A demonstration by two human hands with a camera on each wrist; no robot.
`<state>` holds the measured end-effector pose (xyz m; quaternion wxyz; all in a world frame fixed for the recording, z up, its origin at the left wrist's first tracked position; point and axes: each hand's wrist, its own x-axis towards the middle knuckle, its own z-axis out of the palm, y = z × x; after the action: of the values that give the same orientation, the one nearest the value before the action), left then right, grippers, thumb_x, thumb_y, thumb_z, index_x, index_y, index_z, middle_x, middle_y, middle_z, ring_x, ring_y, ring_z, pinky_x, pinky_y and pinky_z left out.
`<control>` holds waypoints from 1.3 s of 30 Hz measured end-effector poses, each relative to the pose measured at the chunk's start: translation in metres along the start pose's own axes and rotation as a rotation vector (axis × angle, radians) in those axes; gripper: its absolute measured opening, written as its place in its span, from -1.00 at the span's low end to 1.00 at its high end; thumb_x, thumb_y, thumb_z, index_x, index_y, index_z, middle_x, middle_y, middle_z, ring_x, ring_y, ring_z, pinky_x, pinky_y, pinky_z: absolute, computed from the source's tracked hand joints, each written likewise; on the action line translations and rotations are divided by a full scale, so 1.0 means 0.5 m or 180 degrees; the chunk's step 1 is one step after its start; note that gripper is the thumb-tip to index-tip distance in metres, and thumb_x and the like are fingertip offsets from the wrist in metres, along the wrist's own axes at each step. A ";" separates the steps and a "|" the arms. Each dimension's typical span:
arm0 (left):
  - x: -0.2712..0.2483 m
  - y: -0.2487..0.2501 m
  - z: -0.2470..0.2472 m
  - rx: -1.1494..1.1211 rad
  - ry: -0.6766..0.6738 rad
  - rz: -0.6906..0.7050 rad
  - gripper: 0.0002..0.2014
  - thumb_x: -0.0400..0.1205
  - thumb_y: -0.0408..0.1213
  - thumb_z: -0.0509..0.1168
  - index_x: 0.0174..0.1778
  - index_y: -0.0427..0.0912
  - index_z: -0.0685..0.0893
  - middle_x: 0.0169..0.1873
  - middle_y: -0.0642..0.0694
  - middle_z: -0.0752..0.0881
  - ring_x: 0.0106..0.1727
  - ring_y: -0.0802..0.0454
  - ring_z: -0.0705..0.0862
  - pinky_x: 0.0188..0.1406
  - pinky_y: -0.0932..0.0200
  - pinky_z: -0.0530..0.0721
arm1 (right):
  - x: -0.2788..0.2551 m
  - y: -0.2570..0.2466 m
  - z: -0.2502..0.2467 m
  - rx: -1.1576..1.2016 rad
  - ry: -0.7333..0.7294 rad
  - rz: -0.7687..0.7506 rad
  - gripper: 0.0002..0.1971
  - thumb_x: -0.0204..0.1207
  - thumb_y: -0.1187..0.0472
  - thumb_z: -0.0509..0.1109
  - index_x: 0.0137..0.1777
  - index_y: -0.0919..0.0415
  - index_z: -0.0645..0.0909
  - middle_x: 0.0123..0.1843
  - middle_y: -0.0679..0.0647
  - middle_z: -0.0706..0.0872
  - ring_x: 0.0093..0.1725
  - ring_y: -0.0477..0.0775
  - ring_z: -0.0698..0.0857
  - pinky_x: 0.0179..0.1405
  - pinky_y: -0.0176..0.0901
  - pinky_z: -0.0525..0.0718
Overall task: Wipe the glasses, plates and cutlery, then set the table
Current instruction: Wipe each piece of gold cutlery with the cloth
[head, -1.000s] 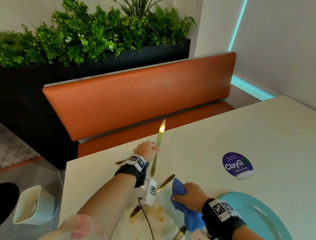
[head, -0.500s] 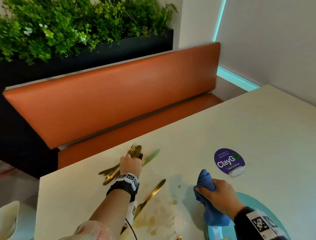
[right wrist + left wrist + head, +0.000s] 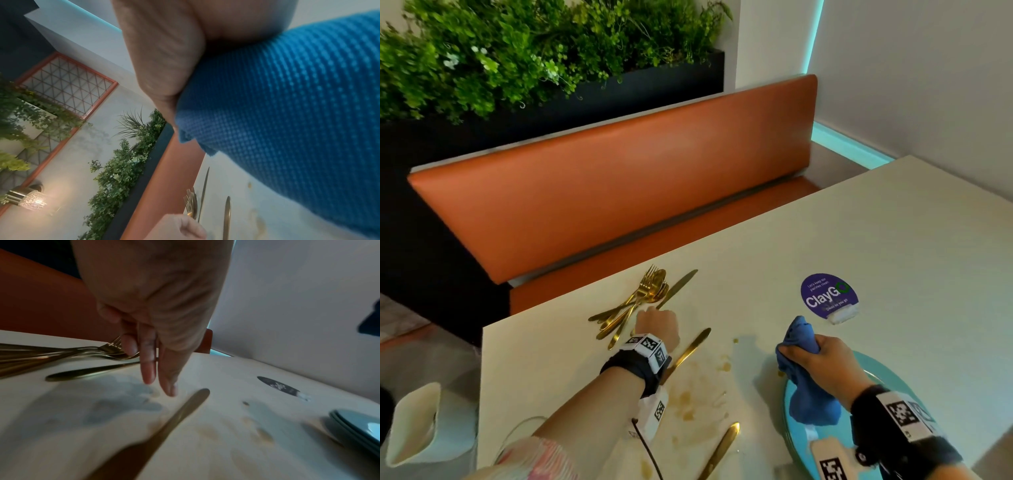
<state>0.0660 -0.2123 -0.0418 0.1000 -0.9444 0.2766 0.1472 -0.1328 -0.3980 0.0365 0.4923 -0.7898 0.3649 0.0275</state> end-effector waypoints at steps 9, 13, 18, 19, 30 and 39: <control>-0.079 0.035 0.065 -0.0218 -0.0285 -0.0313 -0.71 0.65 -0.23 0.23 0.27 -0.20 0.56 0.27 -0.15 0.64 0.38 -0.07 0.51 0.35 0.13 0.44 | -0.048 0.026 -0.002 0.0118 -0.0089 0.0132 -0.74 0.44 0.14 0.48 -0.44 0.19 0.63 -0.40 0.15 0.76 -0.33 0.13 0.69 -0.13 -0.08 0.67; -0.080 0.043 0.050 -0.0660 -0.0778 -0.0659 -0.71 0.62 -0.28 0.27 0.23 -0.30 0.61 0.22 -0.21 0.66 0.28 -0.12 0.63 0.24 0.14 0.61 | -0.064 0.050 -0.004 0.0235 -0.0174 0.0165 -0.70 0.46 0.20 0.46 -0.52 0.17 0.66 -0.54 0.04 0.76 -0.46 0.00 0.72 -0.23 -0.13 0.70; 0.006 0.038 0.164 -0.0882 -0.1433 -0.0743 -0.66 0.46 -0.19 0.35 0.12 -0.24 0.64 0.12 -0.18 0.72 0.14 -0.16 0.71 0.17 0.00 0.68 | -0.076 0.078 -0.004 0.0251 -0.0167 0.0256 -0.74 0.44 0.18 0.48 -0.46 0.25 0.70 -0.44 0.17 0.81 -0.44 0.08 0.72 -0.21 -0.09 0.71; 0.001 0.041 0.153 -0.0817 -0.1428 -0.0735 -0.69 0.43 -0.17 0.37 0.04 -0.24 0.66 0.07 -0.17 0.74 0.10 -0.15 0.72 0.13 0.01 0.69 | -0.077 0.082 -0.004 0.0279 -0.0173 0.0282 -0.74 0.43 0.17 0.49 -0.44 0.27 0.70 -0.41 0.20 0.81 -0.42 0.10 0.73 -0.19 -0.07 0.72; -0.114 0.064 -0.016 -0.1842 -0.1062 -0.0432 -0.69 0.58 -0.24 0.33 0.21 -0.27 0.68 0.22 -0.14 0.70 0.26 -0.10 0.66 0.23 0.15 0.59 | -0.071 0.092 0.007 -0.0013 -0.0351 0.0323 -0.61 0.49 0.00 0.43 -0.51 0.14 0.50 -0.56 -0.04 0.60 -0.47 -0.07 0.53 -0.41 -0.33 0.48; -0.163 0.118 -0.123 -0.3816 -0.0883 0.0153 -0.82 0.49 -0.41 0.40 -0.33 -0.01 0.67 -0.30 0.05 0.69 -0.01 0.05 0.59 0.20 0.11 0.47 | -0.051 -0.031 0.053 -0.0249 -0.0944 -0.0183 -0.65 0.55 -0.13 0.29 -0.38 0.05 0.49 -0.30 0.02 0.60 -0.33 -0.09 0.52 -0.27 -0.29 0.46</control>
<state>-0.0185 -0.2374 0.0366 -0.4166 -0.8018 0.1514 0.4008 -0.1337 -0.3592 0.0447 0.5103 -0.8057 0.2641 0.1439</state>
